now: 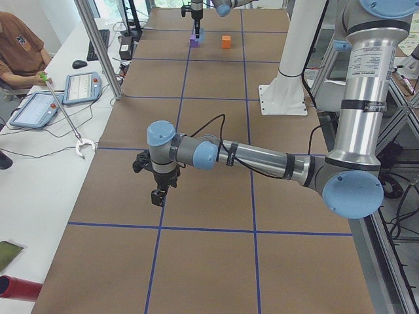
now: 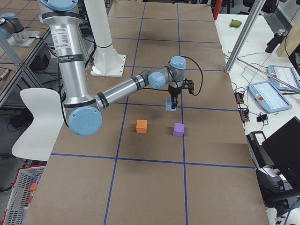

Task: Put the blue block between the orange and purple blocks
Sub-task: 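Carry the light blue cube with the right gripper toward the purple cube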

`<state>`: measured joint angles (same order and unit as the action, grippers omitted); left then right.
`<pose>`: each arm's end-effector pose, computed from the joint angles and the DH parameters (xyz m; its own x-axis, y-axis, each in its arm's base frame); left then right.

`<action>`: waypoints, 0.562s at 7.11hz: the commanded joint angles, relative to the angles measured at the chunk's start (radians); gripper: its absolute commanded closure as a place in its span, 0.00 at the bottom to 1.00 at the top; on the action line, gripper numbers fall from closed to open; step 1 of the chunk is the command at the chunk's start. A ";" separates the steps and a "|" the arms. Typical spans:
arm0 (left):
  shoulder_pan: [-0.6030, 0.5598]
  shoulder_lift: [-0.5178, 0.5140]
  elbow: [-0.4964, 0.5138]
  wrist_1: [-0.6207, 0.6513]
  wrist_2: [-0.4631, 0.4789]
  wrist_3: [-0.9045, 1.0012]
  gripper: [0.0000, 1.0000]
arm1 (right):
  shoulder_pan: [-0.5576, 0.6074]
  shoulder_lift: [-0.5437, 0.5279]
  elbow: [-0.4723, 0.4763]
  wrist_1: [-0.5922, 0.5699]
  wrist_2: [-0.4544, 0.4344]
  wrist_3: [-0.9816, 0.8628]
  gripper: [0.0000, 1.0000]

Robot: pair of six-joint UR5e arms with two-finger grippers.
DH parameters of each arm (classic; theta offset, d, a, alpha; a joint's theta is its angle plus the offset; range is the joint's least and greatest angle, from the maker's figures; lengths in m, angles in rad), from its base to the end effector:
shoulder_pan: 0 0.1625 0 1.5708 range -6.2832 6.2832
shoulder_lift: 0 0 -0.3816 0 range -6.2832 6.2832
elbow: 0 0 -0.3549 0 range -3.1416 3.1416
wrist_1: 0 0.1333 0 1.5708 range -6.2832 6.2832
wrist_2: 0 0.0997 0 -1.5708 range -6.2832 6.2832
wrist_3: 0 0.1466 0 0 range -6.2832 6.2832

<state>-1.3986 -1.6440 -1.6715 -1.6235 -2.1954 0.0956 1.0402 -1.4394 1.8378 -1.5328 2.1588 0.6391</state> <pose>0.0390 -0.5021 0.5751 0.7572 0.3589 -0.5458 -0.2403 0.9300 0.2780 -0.2178 -0.4740 0.4715 0.7543 -0.0340 0.6556 0.0108 0.9992 0.0394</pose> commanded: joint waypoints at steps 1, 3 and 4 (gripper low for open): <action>0.001 0.000 0.001 -0.001 0.000 0.001 0.00 | 0.006 -0.082 -0.026 0.030 0.012 -0.004 1.00; 0.003 -0.006 0.003 -0.001 0.000 0.000 0.00 | 0.004 -0.099 -0.073 0.030 0.013 0.001 1.00; 0.003 -0.008 0.000 -0.001 0.000 -0.004 0.00 | 0.003 -0.090 -0.110 0.036 0.013 -0.002 1.00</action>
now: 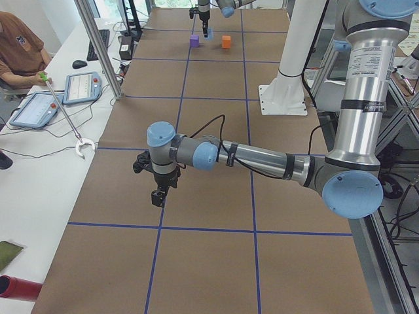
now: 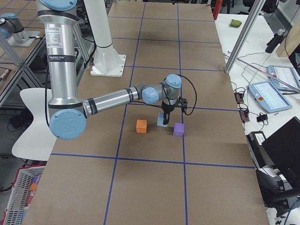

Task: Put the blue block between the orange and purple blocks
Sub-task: 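Lower the light blue cube between the purple and orange cubes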

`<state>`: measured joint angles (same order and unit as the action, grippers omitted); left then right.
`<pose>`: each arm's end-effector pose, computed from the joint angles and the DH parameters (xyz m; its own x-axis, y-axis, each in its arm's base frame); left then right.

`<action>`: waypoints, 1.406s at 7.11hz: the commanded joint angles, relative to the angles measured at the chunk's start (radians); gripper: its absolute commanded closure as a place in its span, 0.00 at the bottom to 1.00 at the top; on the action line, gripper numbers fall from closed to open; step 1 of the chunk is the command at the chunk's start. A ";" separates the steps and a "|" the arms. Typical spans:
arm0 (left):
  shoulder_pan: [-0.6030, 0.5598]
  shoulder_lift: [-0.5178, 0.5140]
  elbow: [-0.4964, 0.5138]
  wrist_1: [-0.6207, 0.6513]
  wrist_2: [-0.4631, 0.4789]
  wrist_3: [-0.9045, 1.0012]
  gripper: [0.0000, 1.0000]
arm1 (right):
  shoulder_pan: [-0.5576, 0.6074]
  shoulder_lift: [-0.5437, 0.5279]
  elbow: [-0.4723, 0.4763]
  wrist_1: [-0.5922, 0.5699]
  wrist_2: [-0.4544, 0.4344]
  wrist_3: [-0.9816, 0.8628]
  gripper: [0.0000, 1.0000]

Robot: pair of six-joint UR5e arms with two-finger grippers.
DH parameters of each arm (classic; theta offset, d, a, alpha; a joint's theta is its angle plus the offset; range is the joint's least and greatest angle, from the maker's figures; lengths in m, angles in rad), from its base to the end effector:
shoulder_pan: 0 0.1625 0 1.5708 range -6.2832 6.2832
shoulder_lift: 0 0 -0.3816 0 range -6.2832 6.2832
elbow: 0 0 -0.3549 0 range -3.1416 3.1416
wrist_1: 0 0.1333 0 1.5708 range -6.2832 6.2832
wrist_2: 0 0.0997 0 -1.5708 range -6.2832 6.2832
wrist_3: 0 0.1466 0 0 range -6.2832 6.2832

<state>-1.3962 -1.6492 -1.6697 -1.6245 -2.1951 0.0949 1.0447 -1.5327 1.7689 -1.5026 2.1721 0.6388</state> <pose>0.0406 -0.5041 0.5733 0.7563 0.3624 -0.5447 -0.2419 0.9285 0.2818 -0.2030 -0.4498 0.5462 0.7898 0.0418 0.6120 0.0102 0.9966 -0.0812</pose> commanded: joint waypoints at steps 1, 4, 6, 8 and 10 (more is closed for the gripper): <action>0.000 -0.004 -0.001 0.000 0.000 0.000 0.00 | -0.006 0.008 -0.052 0.027 0.002 -0.001 1.00; 0.002 -0.001 0.002 0.000 0.000 0.003 0.00 | -0.034 0.045 -0.117 0.051 0.002 -0.001 1.00; 0.003 -0.004 0.002 0.000 0.002 0.002 0.00 | -0.046 0.049 -0.131 0.051 0.003 -0.002 0.97; 0.005 -0.006 0.002 0.002 0.002 0.002 0.00 | -0.046 0.039 -0.132 0.051 0.003 -0.002 0.77; 0.005 -0.009 0.002 0.002 0.002 0.002 0.00 | -0.045 0.033 -0.120 0.051 0.006 -0.002 0.50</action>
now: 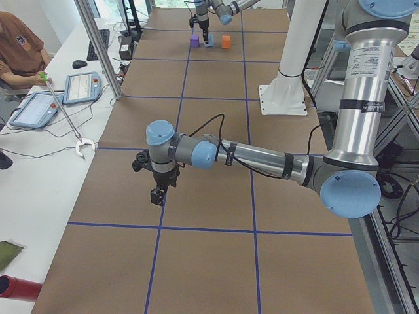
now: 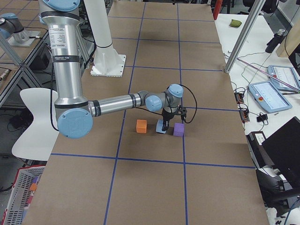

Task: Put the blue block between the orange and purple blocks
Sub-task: 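Lower the light blue cube between the purple and orange cubes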

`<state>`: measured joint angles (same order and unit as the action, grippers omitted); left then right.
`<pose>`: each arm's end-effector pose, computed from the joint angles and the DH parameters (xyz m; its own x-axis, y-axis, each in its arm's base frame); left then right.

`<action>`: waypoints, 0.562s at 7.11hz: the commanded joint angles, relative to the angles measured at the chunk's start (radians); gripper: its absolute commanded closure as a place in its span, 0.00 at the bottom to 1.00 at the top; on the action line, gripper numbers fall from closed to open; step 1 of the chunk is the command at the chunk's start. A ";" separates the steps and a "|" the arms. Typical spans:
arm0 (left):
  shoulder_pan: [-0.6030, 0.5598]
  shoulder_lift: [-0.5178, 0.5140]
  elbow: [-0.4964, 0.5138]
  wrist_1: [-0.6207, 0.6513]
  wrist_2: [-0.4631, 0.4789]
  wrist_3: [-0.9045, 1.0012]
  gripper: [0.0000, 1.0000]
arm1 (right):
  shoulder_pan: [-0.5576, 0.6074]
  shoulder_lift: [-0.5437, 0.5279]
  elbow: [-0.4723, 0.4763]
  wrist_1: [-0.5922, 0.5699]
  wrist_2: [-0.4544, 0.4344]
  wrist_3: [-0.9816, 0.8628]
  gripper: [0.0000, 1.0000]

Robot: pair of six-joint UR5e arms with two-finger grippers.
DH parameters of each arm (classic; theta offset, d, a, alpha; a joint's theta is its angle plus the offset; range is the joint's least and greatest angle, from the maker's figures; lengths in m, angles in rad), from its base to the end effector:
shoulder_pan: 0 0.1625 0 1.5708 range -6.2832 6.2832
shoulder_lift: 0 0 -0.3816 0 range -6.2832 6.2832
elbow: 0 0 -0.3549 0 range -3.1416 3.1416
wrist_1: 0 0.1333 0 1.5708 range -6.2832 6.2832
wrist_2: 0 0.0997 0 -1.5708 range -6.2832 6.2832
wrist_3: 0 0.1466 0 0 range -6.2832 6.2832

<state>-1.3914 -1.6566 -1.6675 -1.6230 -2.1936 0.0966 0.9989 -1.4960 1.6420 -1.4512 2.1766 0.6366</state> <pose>0.0433 -0.5068 0.5709 0.7547 0.3694 -0.5422 -0.2475 0.9257 0.2862 -0.2328 -0.4537 0.5815 0.8013 0.0235 0.5979 0.0571 0.9917 -0.1156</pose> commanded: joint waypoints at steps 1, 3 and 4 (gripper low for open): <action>0.000 -0.003 0.000 0.000 0.000 0.000 0.00 | 0.001 -0.007 0.009 0.002 0.000 0.001 0.01; 0.002 -0.003 0.000 0.000 0.000 0.000 0.00 | 0.001 -0.016 0.021 0.003 -0.001 -0.005 0.00; 0.002 -0.005 0.000 0.000 0.000 0.000 0.00 | 0.003 -0.026 0.044 0.002 0.000 -0.006 0.00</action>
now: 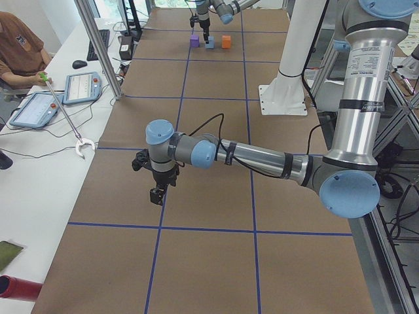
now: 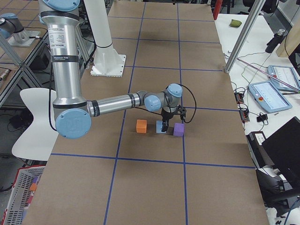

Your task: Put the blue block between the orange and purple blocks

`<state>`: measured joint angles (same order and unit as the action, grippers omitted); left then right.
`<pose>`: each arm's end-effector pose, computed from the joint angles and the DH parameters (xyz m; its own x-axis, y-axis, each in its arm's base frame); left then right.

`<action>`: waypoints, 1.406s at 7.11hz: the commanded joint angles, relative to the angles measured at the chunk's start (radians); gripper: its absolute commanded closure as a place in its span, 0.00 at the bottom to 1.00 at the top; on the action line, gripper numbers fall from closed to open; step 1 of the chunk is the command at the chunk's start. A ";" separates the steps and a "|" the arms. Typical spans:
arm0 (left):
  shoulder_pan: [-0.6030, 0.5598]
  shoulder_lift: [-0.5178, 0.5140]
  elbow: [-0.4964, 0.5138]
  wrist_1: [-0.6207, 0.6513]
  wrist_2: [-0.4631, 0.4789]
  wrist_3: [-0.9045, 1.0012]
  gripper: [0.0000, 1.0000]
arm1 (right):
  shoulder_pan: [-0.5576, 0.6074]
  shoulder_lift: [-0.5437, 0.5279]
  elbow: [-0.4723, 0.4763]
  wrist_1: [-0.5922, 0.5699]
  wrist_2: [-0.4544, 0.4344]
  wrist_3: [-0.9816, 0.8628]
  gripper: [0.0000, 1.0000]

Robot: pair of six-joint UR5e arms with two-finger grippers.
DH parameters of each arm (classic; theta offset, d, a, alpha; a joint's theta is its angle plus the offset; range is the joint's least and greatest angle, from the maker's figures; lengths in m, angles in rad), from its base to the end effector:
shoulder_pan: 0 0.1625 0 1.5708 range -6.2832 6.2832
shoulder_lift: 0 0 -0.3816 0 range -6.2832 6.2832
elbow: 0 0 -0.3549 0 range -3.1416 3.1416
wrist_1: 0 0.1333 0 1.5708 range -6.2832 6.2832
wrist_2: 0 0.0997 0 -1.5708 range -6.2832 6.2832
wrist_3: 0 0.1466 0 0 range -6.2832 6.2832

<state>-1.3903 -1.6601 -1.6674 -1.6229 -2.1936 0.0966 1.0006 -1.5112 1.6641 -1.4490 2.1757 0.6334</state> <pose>0.0441 -0.5081 0.5692 0.7539 0.3720 -0.5415 -0.2483 0.9245 0.2893 -0.2290 -0.4497 0.5784 0.7985 0.0170 0.6017 0.0582 0.9927 -0.1053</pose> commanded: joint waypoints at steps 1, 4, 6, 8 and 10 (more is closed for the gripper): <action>0.001 -0.001 0.000 0.000 0.000 -0.002 0.00 | 0.001 -0.024 0.043 0.001 0.001 -0.004 0.00; 0.001 -0.003 0.000 0.000 0.000 0.000 0.00 | 0.089 -0.072 0.208 0.001 0.003 -0.012 0.00; -0.001 0.000 0.000 0.000 0.000 0.003 0.00 | 0.298 -0.073 0.203 -0.020 0.059 -0.263 0.00; -0.010 0.016 -0.005 -0.003 -0.005 0.006 0.00 | 0.461 -0.075 0.069 -0.025 0.183 -0.504 0.00; -0.060 0.043 -0.003 0.000 -0.014 0.099 0.00 | 0.528 -0.109 0.036 -0.027 0.197 -0.560 0.00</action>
<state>-1.4190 -1.6375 -1.6711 -1.6251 -2.2027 0.1274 1.4791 -1.6023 1.7241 -1.4741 2.3564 0.1171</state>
